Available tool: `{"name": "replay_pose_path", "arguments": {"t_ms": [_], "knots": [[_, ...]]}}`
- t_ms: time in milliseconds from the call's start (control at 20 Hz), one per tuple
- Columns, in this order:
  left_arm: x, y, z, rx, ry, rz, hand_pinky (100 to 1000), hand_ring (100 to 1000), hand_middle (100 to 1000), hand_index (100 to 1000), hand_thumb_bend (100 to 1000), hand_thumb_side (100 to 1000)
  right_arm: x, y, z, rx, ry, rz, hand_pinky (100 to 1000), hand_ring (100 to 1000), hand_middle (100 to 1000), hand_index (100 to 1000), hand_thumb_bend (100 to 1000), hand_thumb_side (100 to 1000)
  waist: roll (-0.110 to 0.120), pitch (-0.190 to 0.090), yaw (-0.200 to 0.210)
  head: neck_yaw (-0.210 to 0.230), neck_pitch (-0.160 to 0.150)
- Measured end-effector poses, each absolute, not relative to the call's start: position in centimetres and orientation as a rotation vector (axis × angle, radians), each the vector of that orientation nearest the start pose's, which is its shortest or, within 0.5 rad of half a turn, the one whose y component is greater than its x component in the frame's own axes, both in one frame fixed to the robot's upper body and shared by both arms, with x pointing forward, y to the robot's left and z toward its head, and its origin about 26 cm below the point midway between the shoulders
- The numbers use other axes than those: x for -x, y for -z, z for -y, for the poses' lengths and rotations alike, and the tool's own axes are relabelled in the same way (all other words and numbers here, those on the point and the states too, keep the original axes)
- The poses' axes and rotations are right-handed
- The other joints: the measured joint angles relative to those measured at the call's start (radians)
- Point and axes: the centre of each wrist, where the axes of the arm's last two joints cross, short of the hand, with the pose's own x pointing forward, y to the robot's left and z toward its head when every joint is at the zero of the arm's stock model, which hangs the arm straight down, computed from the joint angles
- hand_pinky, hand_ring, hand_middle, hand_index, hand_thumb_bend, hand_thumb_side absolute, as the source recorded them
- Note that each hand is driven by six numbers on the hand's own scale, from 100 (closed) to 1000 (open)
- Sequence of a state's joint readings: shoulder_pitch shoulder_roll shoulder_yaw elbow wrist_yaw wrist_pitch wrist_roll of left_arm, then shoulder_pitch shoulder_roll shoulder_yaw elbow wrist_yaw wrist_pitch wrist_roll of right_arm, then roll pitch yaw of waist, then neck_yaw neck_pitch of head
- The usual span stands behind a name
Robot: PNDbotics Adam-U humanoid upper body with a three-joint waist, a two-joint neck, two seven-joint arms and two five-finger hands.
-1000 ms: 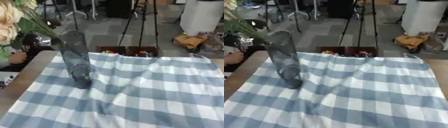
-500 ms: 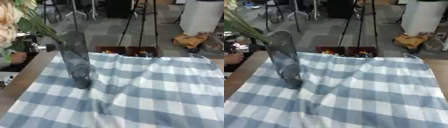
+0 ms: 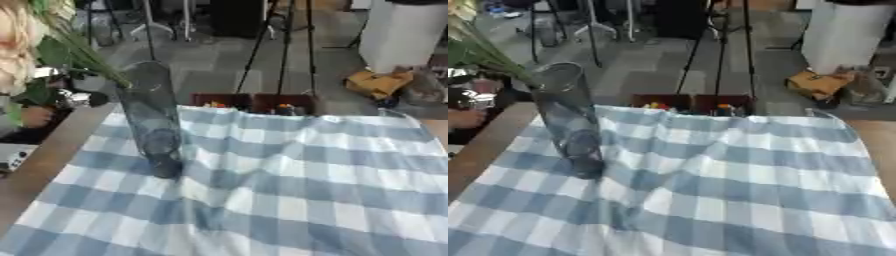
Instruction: Arrange flowers into the vase.
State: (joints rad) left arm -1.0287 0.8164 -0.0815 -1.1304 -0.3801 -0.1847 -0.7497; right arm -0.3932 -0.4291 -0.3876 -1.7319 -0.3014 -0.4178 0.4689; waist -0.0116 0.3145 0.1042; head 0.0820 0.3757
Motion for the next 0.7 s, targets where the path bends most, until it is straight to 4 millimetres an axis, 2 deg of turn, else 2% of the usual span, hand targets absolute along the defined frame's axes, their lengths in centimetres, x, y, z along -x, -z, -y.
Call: {"name": "replay_pose_path", "arguments": {"t_ms": [700], "knots": [[-41.1,-34.5,-39.9,-0.709,1.497,1.293,1000,1000,1000,1000,502,908,-32.3,-21.5,38.9,0.122,-0.53,2.552,774,541,436,752,100,1000,0.0,-0.007,0.008,-0.006,0.0]]}}
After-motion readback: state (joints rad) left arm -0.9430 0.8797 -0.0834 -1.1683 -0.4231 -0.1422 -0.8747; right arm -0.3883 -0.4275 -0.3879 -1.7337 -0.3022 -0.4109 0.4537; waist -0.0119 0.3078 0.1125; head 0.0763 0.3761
